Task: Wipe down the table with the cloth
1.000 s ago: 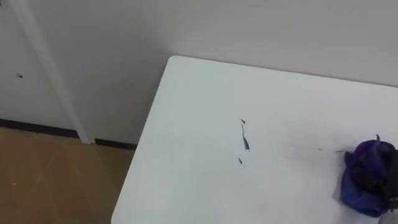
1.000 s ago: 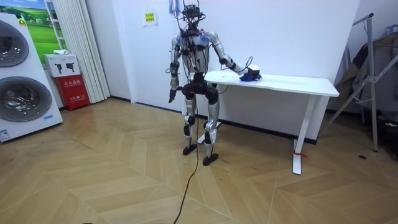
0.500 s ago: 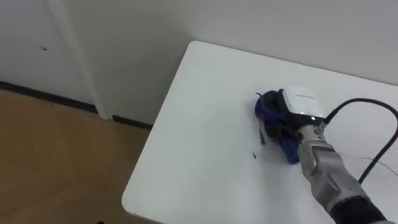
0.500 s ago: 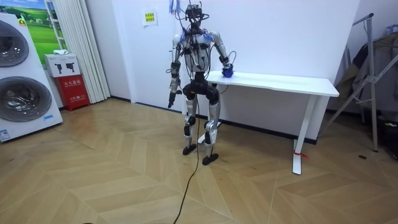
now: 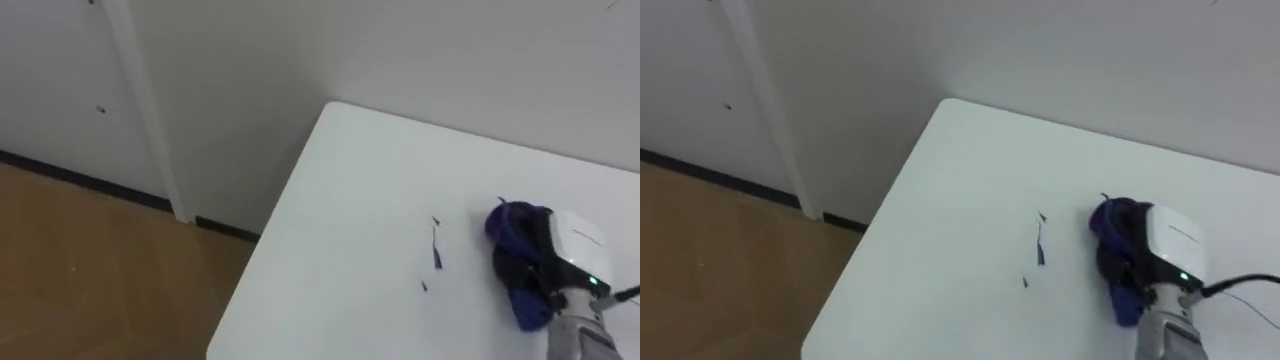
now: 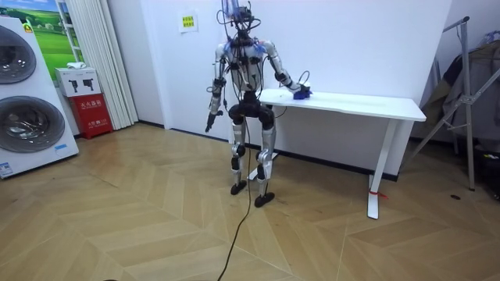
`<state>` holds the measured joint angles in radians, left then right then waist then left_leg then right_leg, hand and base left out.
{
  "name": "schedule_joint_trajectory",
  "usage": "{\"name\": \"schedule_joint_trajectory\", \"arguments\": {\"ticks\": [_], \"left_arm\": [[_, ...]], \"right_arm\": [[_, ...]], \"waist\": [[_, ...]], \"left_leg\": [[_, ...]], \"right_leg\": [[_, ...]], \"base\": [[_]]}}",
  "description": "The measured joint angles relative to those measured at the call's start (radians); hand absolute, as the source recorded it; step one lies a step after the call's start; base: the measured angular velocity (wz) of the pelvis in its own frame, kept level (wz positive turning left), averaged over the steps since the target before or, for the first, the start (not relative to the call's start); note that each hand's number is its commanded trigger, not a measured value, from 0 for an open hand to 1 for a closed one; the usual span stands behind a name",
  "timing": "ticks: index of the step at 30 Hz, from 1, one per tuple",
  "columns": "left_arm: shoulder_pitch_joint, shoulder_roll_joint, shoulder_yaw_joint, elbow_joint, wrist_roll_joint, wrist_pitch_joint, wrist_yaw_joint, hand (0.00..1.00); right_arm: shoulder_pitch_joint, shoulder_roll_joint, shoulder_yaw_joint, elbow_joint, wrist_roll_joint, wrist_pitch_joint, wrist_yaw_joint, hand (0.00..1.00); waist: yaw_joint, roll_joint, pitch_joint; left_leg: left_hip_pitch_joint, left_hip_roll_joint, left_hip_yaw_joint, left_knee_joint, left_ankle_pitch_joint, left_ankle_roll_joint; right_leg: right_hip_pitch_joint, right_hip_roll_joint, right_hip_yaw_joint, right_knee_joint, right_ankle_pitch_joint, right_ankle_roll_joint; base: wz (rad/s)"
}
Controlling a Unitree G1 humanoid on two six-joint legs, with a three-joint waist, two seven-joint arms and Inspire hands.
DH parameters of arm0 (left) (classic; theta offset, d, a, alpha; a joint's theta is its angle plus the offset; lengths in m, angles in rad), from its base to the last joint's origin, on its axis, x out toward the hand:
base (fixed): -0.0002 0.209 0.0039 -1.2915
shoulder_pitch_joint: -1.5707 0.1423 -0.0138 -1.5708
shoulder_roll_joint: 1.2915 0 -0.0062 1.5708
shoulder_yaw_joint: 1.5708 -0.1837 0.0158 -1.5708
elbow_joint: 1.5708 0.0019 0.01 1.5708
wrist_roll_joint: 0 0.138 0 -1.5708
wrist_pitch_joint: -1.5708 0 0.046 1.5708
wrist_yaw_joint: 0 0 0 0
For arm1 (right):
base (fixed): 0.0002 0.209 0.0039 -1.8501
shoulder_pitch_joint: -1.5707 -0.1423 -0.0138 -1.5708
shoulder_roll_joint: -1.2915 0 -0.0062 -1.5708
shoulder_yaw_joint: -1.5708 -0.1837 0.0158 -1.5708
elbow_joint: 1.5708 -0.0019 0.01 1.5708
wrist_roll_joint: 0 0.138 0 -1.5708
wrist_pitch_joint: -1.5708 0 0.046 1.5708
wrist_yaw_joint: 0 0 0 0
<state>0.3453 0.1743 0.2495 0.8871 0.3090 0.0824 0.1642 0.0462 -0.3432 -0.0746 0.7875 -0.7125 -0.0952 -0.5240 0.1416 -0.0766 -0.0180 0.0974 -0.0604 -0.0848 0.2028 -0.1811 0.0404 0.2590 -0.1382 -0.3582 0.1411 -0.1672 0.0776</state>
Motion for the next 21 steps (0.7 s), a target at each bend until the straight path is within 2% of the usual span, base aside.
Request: {"name": "schedule_joint_trajectory", "arguments": {"ticks": [2,5,6,7,9,10,12,13,14,16,17,18,19,21], "left_arm": [[-0.007,0.0,0.001,-0.006,-0.004,-0.001,0.002,0.0],[-0.007,-0.006,-0.04,-0.004,-0.022,0.002,0.025,0.0],[-0.008,-0.011,-0.061,-0.003,-0.023,0.006,0.026,0.0],[-0.009,-0.013,-0.072,-0.001,-0.025,0.007,0.028,0.0],[-0.039,-0.022,-0.12,0.042,-0.036,0.012,0.03,0.0],[-0.049,-0.026,-0.123,0.057,-0.034,0.014,0.03,0.0],[-0.065,-0.041,-0.137,0.086,-0.034,0.026,0.026,0.0],[-0.067,-0.043,-0.137,0.083,-0.032,0.027,0.026,0.0],[-0.068,-0.045,-0.142,0.082,-0.035,0.03,0.024,0.0],[-0.078,-0.044,-0.158,0.074,-0.044,0.039,0.02,0.0],[-0.08,-0.044,-0.158,0.075,-0.044,0.041,0.019,0.0],[-0.078,-0.044,-0.156,0.075,-0.044,0.042,0.018,0.0],[-0.062,-0.041,-0.153,0.075,-0.045,0.042,0.018,0.0],[-0.02,-0.032,-0.152,0.069,-0.054,0.043,0.015,0.0]], "right_arm": [[0.012,-0.014,-0.02,0.023,0.014,0.0,0.0,1.0],[-0.001,-0.006,-0.01,0.029,0.047,0.036,0.002,1.0],[-0.031,0.003,0.005,0.031,0.052,0.066,0.003,1.0],[-0.047,0.005,0.019,0.027,0.059,0.079,0.004,1.0],[-0.117,0.028,0.065,0.016,0.058,0.15,0.046,1.0],[-0.138,0.033,0.082,0.012,0.051,0.163,0.065,1.0],[-0.209,0.056,0.182,-0.055,0.035,0.216,0.164,1.0],[-0.224,0.066,0.206,-0.074,0.022,0.224,0.188,1.0],[-0.251,0.089,0.252,-0.125,-0.005,0.24,0.235,1.0],[-0.327,0.127,0.337,-0.162,-0.032,0.227,0.302,1.0],[-0.341,0.132,0.347,-0.166,-0.035,0.218,0.317,1.0],[-0.36,0.135,0.358,-0.17,-0.034,0.205,0.335,1.0],[-0.366,0.133,0.357,-0.17,-0.029,0.194,0.339,1.0],[-0.359,0.12,0.355,-0.157,-0.012,0.172,0.338,1.0]], "waist": [[-0.001,0.001,-0.0007],[0.004,0.007,-0.0026],[0.009,0.01,-0.002],[0.016,0.012,-0.0014],[0.047,0.023,0.0009],[0.052,0.025,0.0016],[0.084,0.039,0.0098],[0.092,0.039,0.01],[0.103,0.036,0.0145],[0.123,0.023,0.0349],[0.138,0.016,0.0333],[0.157,0.017,0.0358],[0.165,0.008,0.0338],[0.159,0.0,0.034]], "left_leg": [[0.002,-0.002,-0.004,0.009,-0.005,0.003],[0.002,-0.001,-0.003,0.021,-0.009,0.004],[0.002,0.0,0.002,0.023,-0.01,0.004],[0.001,0.001,0.005,0.023,-0.01,0.003],[0.001,0.017,0.047,0.023,-0.013,-0.009],[0.0,0.02,0.057,0.021,-0.012,-0.012],[-0.005,0.033,0.055,0.018,-0.011,-0.017],[-0.008,0.036,0.053,0.017,-0.011,-0.018],[-0.021,0.045,0.055,0.014,-0.005,-0.028],[-0.043,0.052,0.053,0.01,0.006,-0.04],[-0.049,0.052,0.051,0.008,0.009,-0.039],[-0.054,0.05,0.042,0.005,0.012,-0.037],[-0.056,0.046,0.033,0.0,0.018,-0.035],[-0.053,0.034,0.008,0.001,0.018,-0.034]], "right_leg": [[0.005,-0.002,0.0,0.003,0.002,0.003],[0.004,-0.003,0.002,0.01,0.004,0.007],[0.002,-0.002,0.004,0.01,0.004,0.007],[0.0,-0.001,0.006,0.009,0.004,0.007],[-0.019,0.007,0.035,0.01,0.004,0.007],[-0.024,0.009,0.036,0.008,0.004,0.007],[-0.049,0.029,0.06,0.012,0.014,-0.009],[-0.056,0.033,0.06,0.012,0.017,-0.013],[-0.073,0.04,0.058,0.014,0.018,-0.017],[-0.102,0.05,0.057,0.011,0.013,-0.033],[-0.106,0.051,0.057,0.009,0.011,-0.036],[-0.112,0.051,0.055,0.008,0.008,-0.038],[-0.108,0.048,0.051,0.004,0.006,-0.036],[-0.091,0.043,0.035,-0.008,0.003,-0.031]], "base": [[0.0],[-0.06],[-0.14],[-0.25],[-0.53],[-0.7],[-0.64],[-0.41],[-0.12],[0.07],[0.18],[0.29],[0.37],[0.44]]}}
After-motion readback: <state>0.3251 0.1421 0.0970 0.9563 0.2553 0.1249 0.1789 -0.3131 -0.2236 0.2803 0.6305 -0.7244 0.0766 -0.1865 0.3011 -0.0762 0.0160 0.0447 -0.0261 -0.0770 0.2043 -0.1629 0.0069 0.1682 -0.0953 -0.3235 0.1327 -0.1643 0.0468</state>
